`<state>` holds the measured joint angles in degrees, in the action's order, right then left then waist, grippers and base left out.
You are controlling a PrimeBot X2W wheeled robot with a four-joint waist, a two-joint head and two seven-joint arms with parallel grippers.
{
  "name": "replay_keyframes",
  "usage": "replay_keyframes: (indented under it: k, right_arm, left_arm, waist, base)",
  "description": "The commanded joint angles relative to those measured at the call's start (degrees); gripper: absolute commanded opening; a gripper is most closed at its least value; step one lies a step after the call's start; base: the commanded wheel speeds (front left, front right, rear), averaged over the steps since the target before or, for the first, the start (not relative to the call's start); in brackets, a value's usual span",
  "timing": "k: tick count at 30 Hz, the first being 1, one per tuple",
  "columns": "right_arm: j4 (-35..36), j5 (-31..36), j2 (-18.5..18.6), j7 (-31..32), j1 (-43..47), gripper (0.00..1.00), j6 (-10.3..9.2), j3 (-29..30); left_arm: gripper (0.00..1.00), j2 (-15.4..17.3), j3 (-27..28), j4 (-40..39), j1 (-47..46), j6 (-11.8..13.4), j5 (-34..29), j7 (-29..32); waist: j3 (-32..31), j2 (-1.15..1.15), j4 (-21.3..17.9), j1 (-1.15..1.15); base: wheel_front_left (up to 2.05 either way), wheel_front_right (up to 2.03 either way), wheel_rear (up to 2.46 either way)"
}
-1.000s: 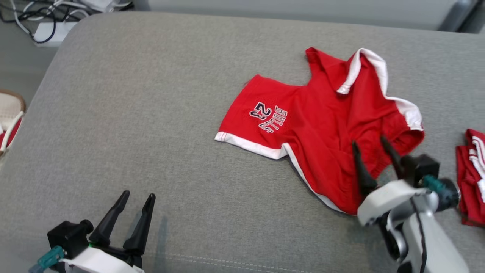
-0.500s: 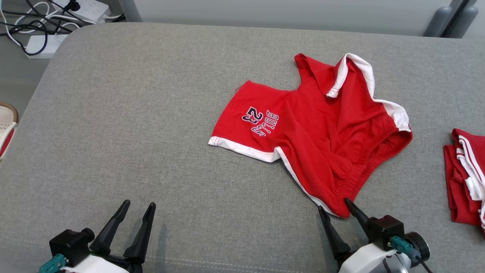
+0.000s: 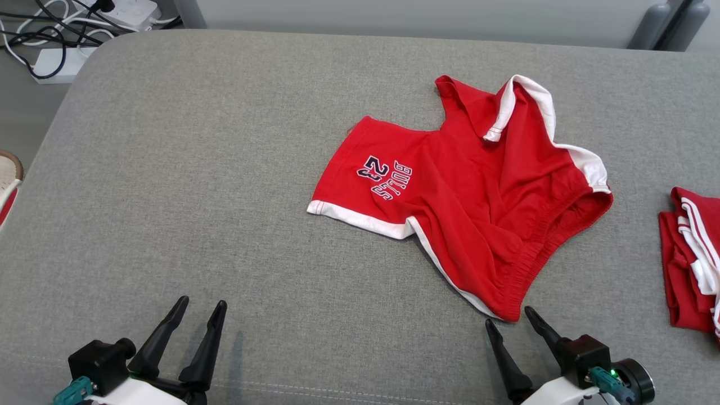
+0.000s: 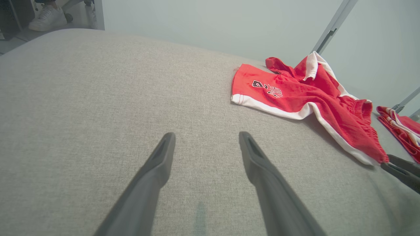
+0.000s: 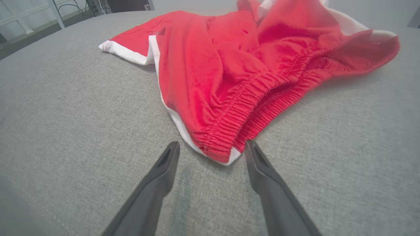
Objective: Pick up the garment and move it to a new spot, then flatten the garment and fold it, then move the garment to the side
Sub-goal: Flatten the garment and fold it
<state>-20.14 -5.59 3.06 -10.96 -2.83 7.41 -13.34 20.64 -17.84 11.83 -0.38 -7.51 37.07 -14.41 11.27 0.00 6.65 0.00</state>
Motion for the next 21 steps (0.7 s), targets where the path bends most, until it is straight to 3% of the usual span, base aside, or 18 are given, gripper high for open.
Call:
replay_keyframes:
  k: [1, 12, 13, 14, 15, 18, 19, 21]
  right_arm:
    - [1.8, 0.7, -0.2, 0.3, 0.0, 1.00, 0.08, -1.3]
    - [0.4, 3.2, -0.2, 2.4, -2.8, 1.00, 0.08, -1.2]
    - [0.3, 3.3, -0.2, 2.4, -3.0, 0.95, 0.08, -1.3]
    - [0.3, 3.4, -0.2, 2.5, -3.1, 0.83, 0.08, -1.3]
    - [0.4, 3.5, -0.2, 2.6, -3.1, 0.59, 0.08, -1.4]
    - [0.8, 4.0, -0.2, 3.1, -2.6, 0.19, 0.08, -1.2]
    - [1.0, 4.0, -0.2, 3.3, -2.4, 0.11, 0.08, -1.1]
    - [1.4, 4.1, -0.2, 3.7, -2.1, 0.11, 0.08, -1.0]
  left_arm:
    - [1.00, 1.4, 2.3, -1.3, -1.0, 0.0, 0.0, -0.6]
    - [1.00, 2.1, 2.5, -1.5, -1.7, 0.0, 1.2, -0.6]
    - [1.00, 2.1, 2.5, -1.4, -1.7, 0.0, 1.2, -0.6]
    - [1.00, 2.1, 2.6, -1.4, -1.7, 0.0, 1.2, -0.6]
    - [1.00, 2.1, 2.6, -1.3, -1.6, 0.0, 1.2, -0.6]
    - [1.00, 1.9, 2.9, -1.2, -1.5, 0.0, 1.2, -0.6]
    - [1.00, 1.9, 3.0, -1.2, -1.5, 0.0, 1.2, -0.6]
    - [1.00, 1.8, 3.2, -1.3, -1.4, 0.0, 1.1, -0.6]
  waist:
    - [0.2, 0.00, 0.0, 0.00]
    - [1.8, 0.00, 1.4, 0.00]
    - [1.8, 0.00, 1.4, 0.00]
    - [1.7, 0.00, 1.4, 0.00]
    - [1.7, 0.00, 1.4, 0.00]
    - [1.6, 0.00, 1.1, 0.00]
    - [1.6, 0.00, 0.9, 0.00]
    - [1.6, 0.00, 0.5, 0.00]
  base:
    - [0.00, 0.00, 0.00]
    - [0.00, 0.00, 0.00]
    - [0.00, 0.00, 0.00]
    - [0.00, 0.00, 0.00]
    - [0.00, 0.00, 0.00]
    - [0.00, 0.00, 0.00]
    - [0.00, 0.00, 0.00]
    - [0.00, 0.00, 0.00]
